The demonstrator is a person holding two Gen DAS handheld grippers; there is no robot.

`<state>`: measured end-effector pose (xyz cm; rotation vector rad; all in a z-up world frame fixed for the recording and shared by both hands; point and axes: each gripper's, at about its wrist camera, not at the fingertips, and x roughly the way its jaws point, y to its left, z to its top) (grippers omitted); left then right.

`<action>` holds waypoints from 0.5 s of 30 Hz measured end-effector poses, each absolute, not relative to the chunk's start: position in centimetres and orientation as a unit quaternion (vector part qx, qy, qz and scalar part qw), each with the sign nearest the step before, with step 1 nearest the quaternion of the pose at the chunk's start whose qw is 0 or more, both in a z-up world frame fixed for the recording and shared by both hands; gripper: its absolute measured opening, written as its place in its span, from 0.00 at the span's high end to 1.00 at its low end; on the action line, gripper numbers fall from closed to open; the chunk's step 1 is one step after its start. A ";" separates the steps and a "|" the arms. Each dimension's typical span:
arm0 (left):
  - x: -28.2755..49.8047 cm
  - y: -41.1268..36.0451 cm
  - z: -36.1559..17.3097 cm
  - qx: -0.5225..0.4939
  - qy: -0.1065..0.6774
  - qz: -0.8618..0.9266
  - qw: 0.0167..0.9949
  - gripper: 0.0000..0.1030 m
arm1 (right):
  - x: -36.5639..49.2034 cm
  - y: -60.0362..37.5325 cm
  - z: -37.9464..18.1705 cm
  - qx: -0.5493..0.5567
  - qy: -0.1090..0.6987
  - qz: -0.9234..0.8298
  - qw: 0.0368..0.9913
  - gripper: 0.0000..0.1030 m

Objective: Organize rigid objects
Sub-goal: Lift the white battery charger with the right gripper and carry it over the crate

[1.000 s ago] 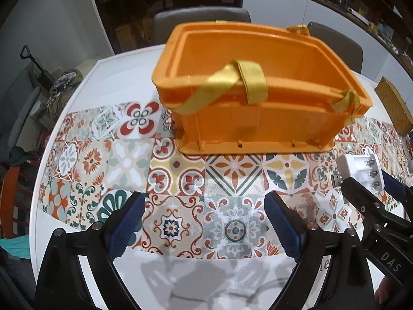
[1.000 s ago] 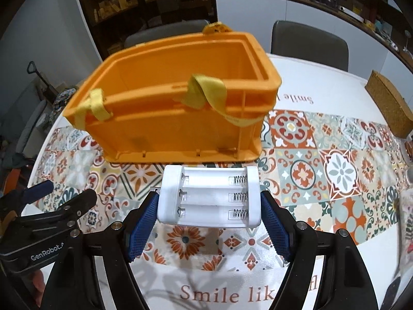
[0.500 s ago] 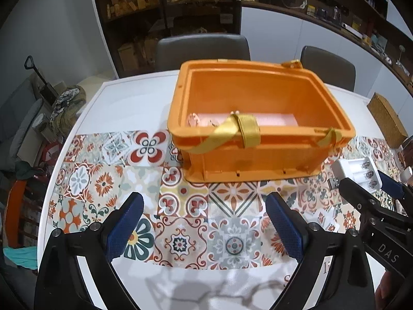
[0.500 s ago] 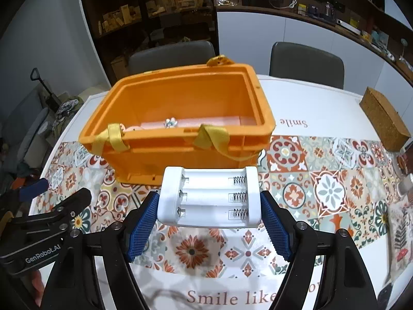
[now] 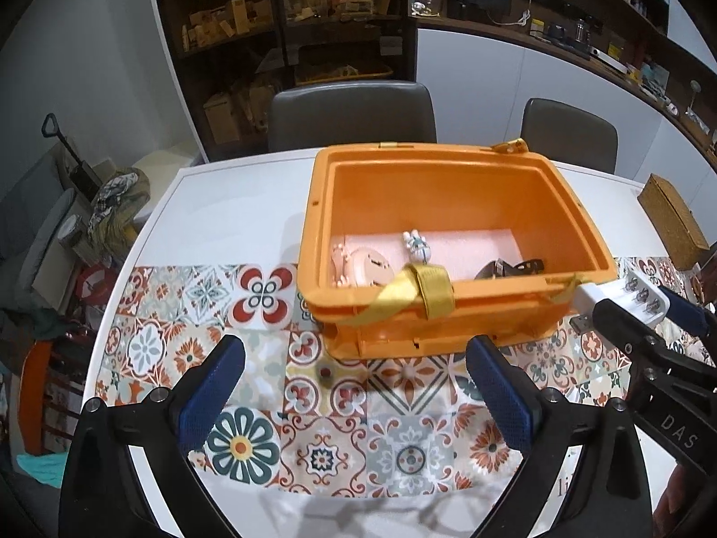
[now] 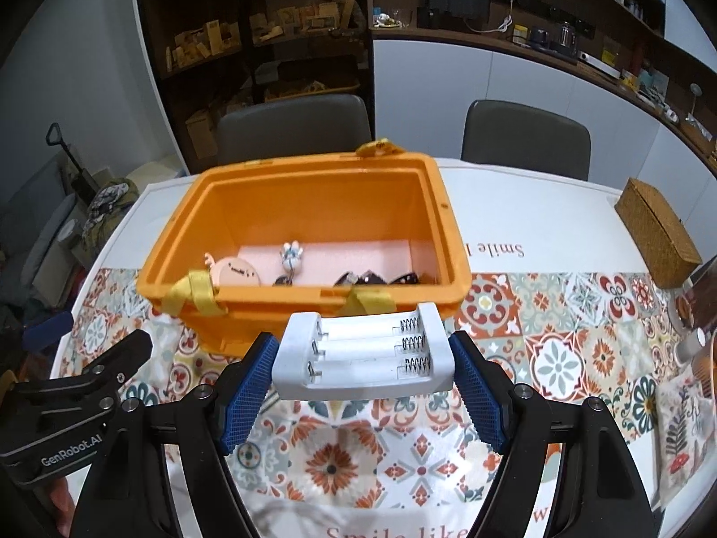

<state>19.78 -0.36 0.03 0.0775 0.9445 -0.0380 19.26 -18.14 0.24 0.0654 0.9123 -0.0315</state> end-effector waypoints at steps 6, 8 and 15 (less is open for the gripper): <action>21.5 -0.5 0.9 0.044 0.453 -0.023 0.890 0.00 | 21.0 -18.1 1.6 0.023 0.426 -0.022 0.904 0.25; 22.0 -0.5 1.2 0.049 0.449 -0.019 0.892 0.00 | 21.8 -18.1 1.9 0.021 0.426 -0.025 0.904 0.25; 23.7 -0.2 2.5 0.049 0.439 -0.014 0.897 0.00 | 24.2 -17.7 2.5 0.016 0.428 -0.025 0.903 0.25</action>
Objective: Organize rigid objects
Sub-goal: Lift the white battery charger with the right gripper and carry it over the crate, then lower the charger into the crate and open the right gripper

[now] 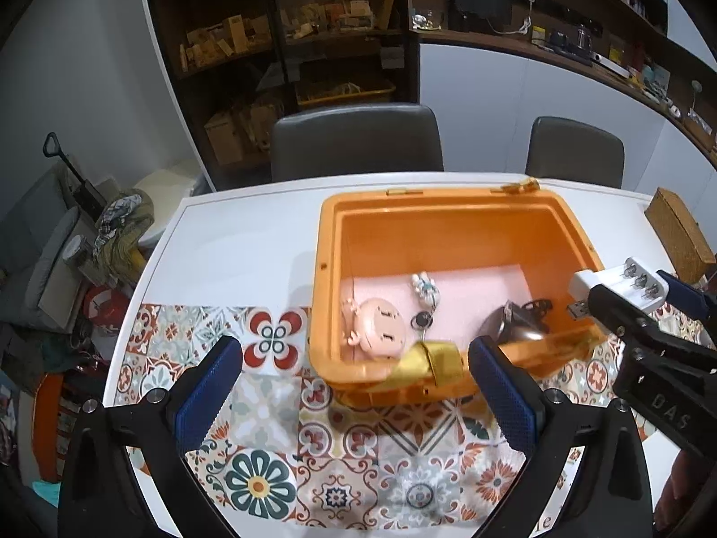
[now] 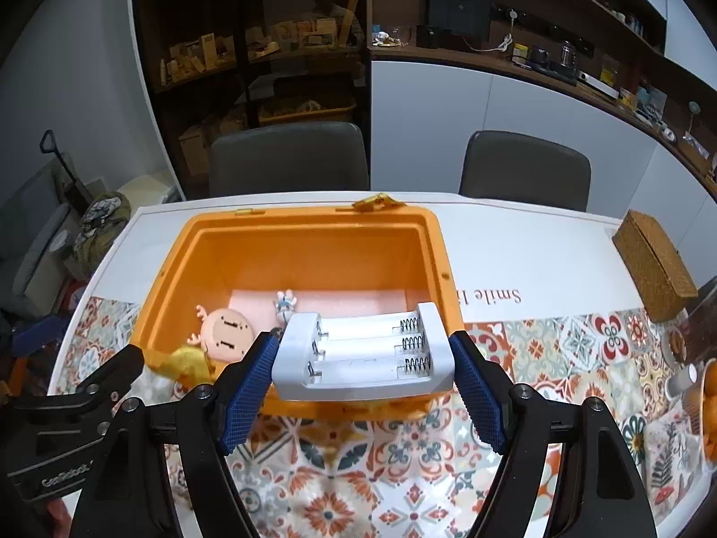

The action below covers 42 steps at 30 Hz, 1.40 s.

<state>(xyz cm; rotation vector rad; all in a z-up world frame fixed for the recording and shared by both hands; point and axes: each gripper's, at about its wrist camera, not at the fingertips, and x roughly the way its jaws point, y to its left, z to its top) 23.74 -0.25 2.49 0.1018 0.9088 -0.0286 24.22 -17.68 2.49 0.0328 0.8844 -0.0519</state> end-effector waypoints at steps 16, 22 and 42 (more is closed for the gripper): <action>27.2 0.8 1.5 0.044 0.457 0.002 0.888 0.00 | 28.9 -15.9 0.6 -0.009 0.458 -0.015 0.889 0.25; 27.6 1.0 0.9 0.041 0.464 0.005 0.885 0.00 | 29.9 -15.7 -0.6 -0.003 0.474 -0.013 0.881 0.25; 23.6 0.6 3.3 0.045 0.441 -0.009 0.897 0.00 | 25.1 -17.4 2.0 0.014 0.450 -0.047 0.892 0.19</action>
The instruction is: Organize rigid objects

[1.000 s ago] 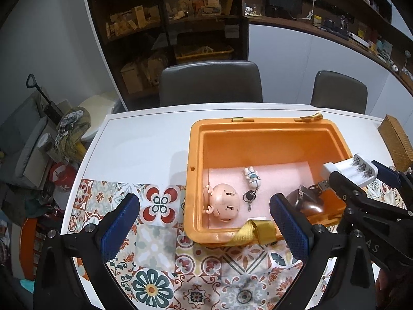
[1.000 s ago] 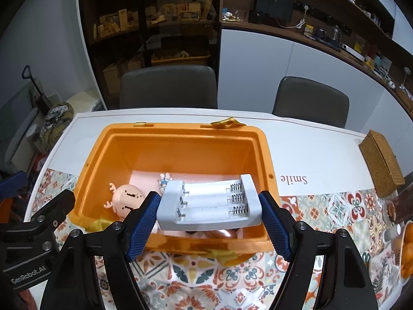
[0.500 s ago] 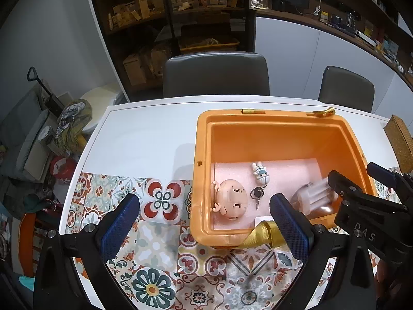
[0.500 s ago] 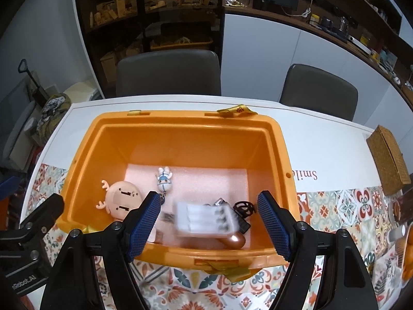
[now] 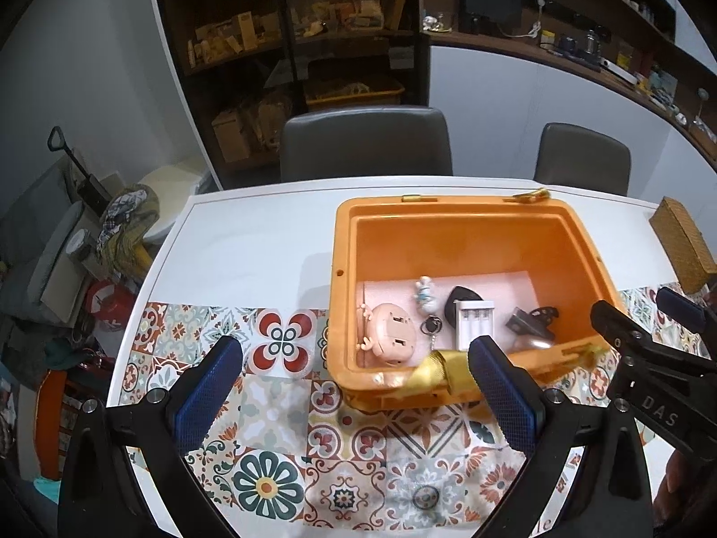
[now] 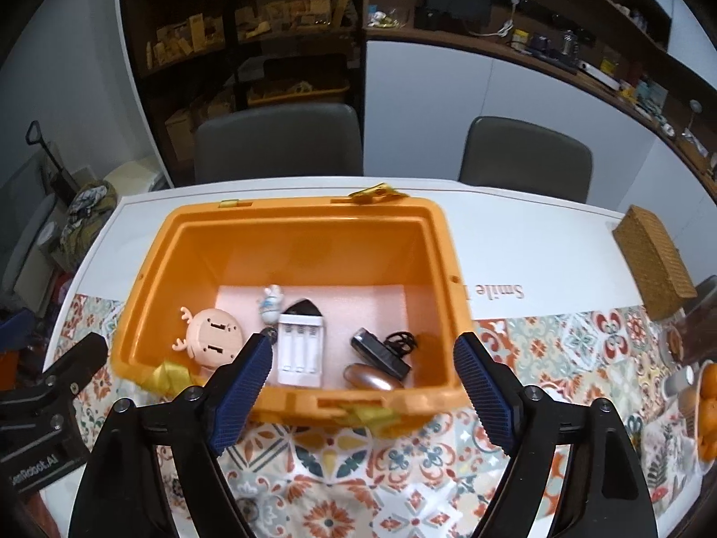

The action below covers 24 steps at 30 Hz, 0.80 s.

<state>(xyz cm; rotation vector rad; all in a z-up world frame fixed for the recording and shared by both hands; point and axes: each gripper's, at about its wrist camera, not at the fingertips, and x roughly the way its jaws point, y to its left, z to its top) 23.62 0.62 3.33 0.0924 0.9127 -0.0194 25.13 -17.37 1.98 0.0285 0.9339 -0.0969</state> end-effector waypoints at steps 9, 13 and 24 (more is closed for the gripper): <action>19.3 -0.2 4.8 0.047 0.423 -0.027 0.905 0.00 | 19.7 -18.8 3.9 0.026 0.439 -0.044 0.897 0.09; 17.4 -0.2 4.7 0.042 0.418 -0.032 0.907 0.00 | 17.5 -19.0 4.3 0.022 0.433 -0.043 0.900 0.07; 13.4 -0.2 4.1 0.034 0.425 -0.046 0.904 0.00 | 12.7 -19.7 4.4 0.031 0.431 -0.039 0.901 0.07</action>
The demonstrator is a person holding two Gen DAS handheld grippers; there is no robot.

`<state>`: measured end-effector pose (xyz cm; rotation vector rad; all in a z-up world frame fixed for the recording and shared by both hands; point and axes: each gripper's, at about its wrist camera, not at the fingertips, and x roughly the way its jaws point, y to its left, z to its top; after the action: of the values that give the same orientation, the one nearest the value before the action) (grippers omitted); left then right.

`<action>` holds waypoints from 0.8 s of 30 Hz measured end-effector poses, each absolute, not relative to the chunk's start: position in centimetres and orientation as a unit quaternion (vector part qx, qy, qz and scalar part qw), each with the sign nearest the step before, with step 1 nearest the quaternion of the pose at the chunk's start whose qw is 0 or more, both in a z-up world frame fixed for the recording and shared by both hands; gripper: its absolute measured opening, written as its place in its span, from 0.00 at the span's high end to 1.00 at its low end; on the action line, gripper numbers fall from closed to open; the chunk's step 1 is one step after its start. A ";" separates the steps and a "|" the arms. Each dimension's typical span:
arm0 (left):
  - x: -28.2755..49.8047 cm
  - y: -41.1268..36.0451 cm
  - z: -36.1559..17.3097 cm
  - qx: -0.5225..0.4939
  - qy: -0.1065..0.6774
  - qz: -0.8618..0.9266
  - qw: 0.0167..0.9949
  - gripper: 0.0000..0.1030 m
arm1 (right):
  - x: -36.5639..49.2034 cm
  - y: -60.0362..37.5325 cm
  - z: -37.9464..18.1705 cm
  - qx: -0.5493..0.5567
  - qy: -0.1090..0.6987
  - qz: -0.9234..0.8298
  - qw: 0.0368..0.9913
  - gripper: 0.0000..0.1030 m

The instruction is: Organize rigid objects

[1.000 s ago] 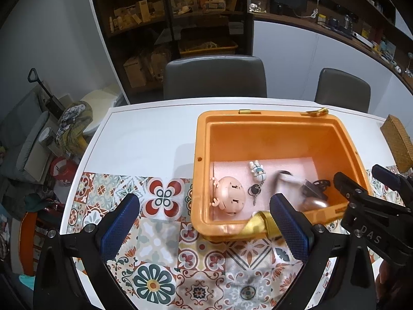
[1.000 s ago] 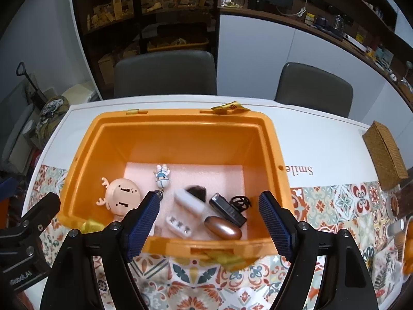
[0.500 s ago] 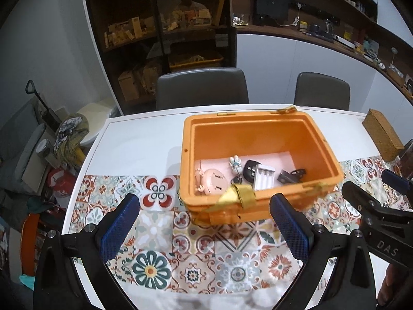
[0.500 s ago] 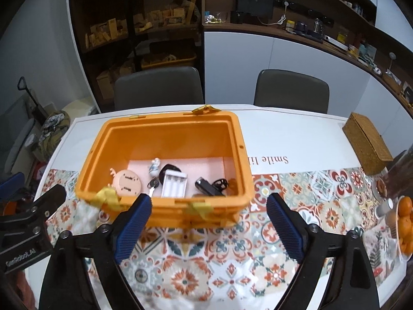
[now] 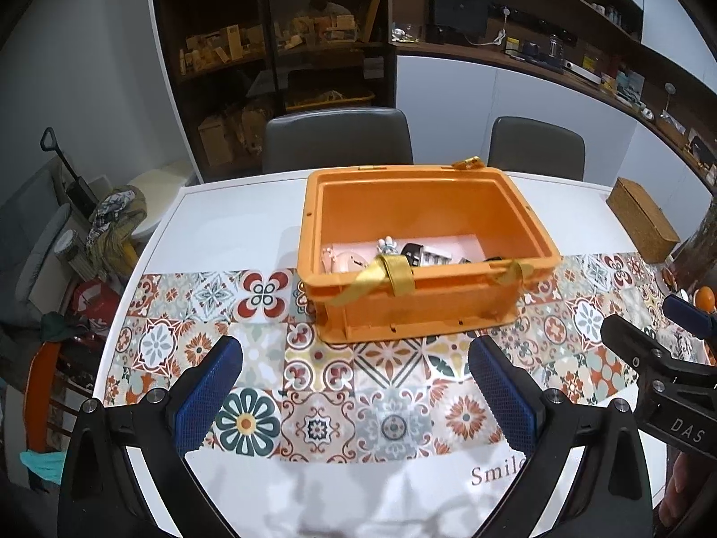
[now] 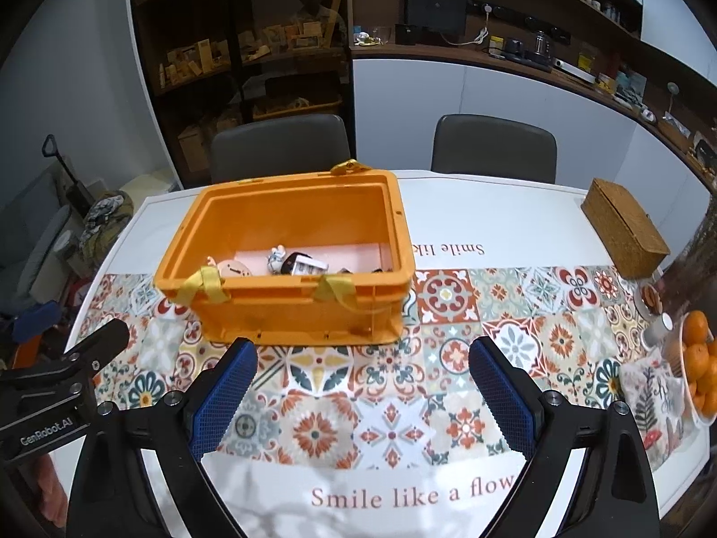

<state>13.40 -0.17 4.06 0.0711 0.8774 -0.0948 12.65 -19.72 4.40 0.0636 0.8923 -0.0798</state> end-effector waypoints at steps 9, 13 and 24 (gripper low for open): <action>11.3 0.3 4.1 0.021 0.425 -0.038 0.904 0.00 | 10.3 -19.4 4.5 0.023 0.426 -0.041 0.903 0.07; 10.4 0.3 4.2 0.021 0.426 -0.041 0.904 0.00 | 9.7 -19.4 4.8 0.023 0.422 -0.038 0.906 0.07; 8.8 0.0 4.2 0.028 0.426 -0.040 0.904 0.00 | 8.0 -19.5 4.5 0.026 0.430 -0.026 0.902 0.07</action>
<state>8.81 -0.05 4.23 0.0581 0.8797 -0.0836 7.99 -19.47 4.53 0.0539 0.8886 -0.0531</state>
